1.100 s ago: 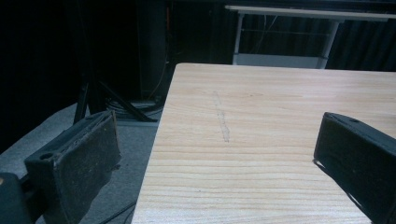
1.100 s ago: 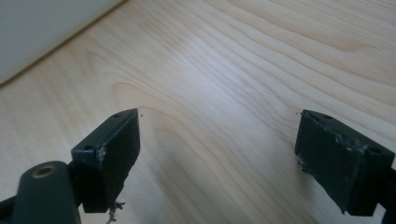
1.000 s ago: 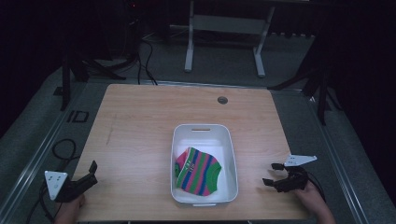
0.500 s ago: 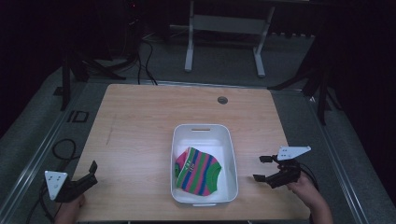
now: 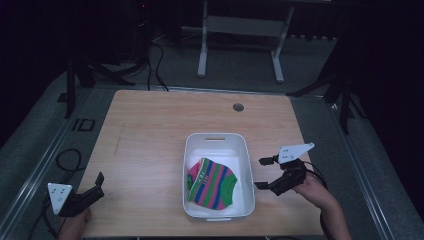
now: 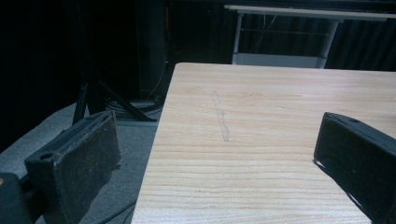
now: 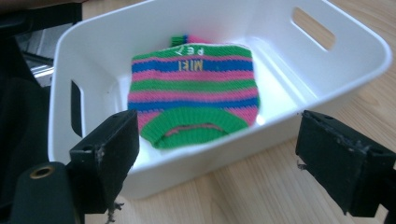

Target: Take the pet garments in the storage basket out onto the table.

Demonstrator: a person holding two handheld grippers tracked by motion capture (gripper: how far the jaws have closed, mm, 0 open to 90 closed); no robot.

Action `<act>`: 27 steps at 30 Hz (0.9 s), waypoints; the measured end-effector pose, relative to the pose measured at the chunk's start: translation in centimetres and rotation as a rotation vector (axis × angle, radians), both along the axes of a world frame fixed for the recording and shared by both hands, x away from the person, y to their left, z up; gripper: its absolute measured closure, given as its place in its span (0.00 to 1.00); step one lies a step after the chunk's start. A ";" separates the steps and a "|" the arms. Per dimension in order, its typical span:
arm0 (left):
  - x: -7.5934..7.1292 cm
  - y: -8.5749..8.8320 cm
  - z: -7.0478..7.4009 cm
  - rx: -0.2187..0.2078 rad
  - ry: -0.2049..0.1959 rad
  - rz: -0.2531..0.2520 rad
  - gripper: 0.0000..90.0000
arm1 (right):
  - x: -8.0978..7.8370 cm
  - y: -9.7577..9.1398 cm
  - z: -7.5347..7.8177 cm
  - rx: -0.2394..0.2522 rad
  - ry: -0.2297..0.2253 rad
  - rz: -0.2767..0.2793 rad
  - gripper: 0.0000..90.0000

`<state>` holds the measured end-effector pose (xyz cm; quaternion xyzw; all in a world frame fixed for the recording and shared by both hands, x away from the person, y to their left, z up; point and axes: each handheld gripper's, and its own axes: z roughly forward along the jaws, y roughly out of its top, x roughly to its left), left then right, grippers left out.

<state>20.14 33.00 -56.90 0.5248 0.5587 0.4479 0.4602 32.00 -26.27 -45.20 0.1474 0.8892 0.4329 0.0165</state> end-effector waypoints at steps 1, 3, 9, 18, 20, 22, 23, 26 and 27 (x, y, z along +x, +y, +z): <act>0.0 0.0 0.0 0.000 0.000 -0.001 0.01 | 0.1 0.3 0.1 -0.003 0.006 0.006 0.15; 0.0 0.0 0.0 0.000 0.000 -0.001 0.01 | 0.4 1.1 0.3 -0.013 0.025 0.033 0.15; 0.0 0.0 0.0 -0.001 0.000 -0.001 0.01 | 0.9 3.3 0.2 -0.081 0.059 0.089 0.14; 0.0 0.0 0.0 -0.004 -0.002 -0.003 0.01 | 1.1 6.9 -0.7 -0.178 0.033 0.140 0.13; 0.0 0.0 0.0 -0.005 -0.002 -0.003 0.01 | 1.2 7.8 -0.9 -0.194 0.034 0.151 0.13; 0.0 0.1 0.0 -0.005 -0.002 -0.003 0.01 | 1.4 8.7 -1.0 -0.211 0.034 0.158 0.13; 0.0 0.1 0.0 -0.005 -0.002 -0.003 0.01 | 1.5 9.1 -1.1 -0.222 0.030 0.159 0.13; 0.0 0.0 0.0 -0.002 -0.001 -0.006 0.01 | 1.6 10.6 -1.5 -0.270 0.023 0.166 0.13; 0.0 0.0 0.0 -0.004 -0.002 -0.005 0.01 | 1.6 11.2 -1.7 -0.282 0.015 0.173 0.13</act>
